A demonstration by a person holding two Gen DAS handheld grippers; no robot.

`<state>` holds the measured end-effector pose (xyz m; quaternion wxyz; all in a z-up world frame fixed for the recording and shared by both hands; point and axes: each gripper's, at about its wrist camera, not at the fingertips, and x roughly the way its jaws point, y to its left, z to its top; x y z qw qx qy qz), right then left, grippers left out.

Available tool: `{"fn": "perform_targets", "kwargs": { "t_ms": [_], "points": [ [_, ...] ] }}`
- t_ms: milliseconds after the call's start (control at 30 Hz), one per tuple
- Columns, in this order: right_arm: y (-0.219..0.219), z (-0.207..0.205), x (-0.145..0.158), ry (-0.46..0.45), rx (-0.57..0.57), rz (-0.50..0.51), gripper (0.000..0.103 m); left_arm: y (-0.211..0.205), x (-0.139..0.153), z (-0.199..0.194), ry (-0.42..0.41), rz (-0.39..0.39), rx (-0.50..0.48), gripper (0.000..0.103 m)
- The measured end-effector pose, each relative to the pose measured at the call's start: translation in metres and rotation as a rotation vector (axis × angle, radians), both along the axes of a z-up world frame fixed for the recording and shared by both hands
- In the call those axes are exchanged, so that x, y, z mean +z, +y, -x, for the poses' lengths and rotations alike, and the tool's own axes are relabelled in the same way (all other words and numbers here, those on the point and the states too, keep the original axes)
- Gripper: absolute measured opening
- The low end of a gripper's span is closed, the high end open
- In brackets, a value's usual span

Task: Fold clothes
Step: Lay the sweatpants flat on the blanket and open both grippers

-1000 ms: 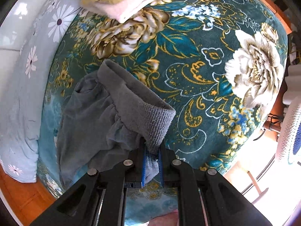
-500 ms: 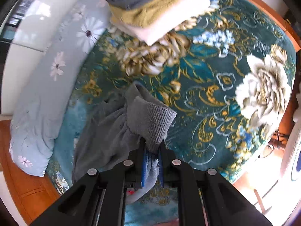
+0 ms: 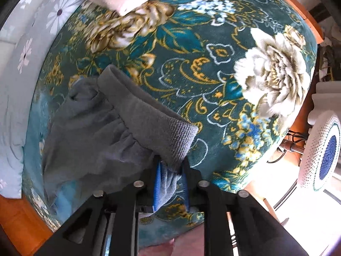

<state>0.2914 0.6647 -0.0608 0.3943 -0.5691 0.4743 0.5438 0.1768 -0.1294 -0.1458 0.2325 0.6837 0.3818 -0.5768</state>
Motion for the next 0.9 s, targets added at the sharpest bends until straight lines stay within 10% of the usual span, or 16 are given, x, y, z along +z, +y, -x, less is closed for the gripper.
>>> {"fn": "perform_targets", "kwargs": {
  "t_ms": [67,200,500,700,800,867,900],
  "points": [
    [0.006,-0.006,0.006,-0.015,-0.038,-0.024,0.022,-0.013,0.006,-0.005,-0.017,0.022,0.055,0.034],
    [0.011,-0.005,0.020,0.007,-0.076,-0.044,0.023,-0.024,0.021,0.001,0.061,-0.017,0.135,0.038],
    [-0.026,0.049,0.029,0.075,-0.003,0.016,0.031,0.015,-0.011,0.110,0.163,-0.340,0.260,0.057],
    [-0.048,0.057,0.045,0.064,0.018,0.000,0.037,0.044,-0.044,0.168,0.105,-0.340,0.163,0.061],
    [-0.053,0.048,0.048,0.038,-0.006,-0.007,0.037,0.055,-0.048,0.188,0.103,-0.299,0.105,0.047],
    [-0.055,0.040,0.047,0.015,-0.035,-0.004,0.037,0.061,-0.046,0.199,0.093,-0.265,0.046,0.013],
    [-0.056,0.036,0.047,0.004,-0.051,-0.001,0.037,0.064,-0.044,0.206,0.085,-0.244,0.005,0.013]
  ]
}}
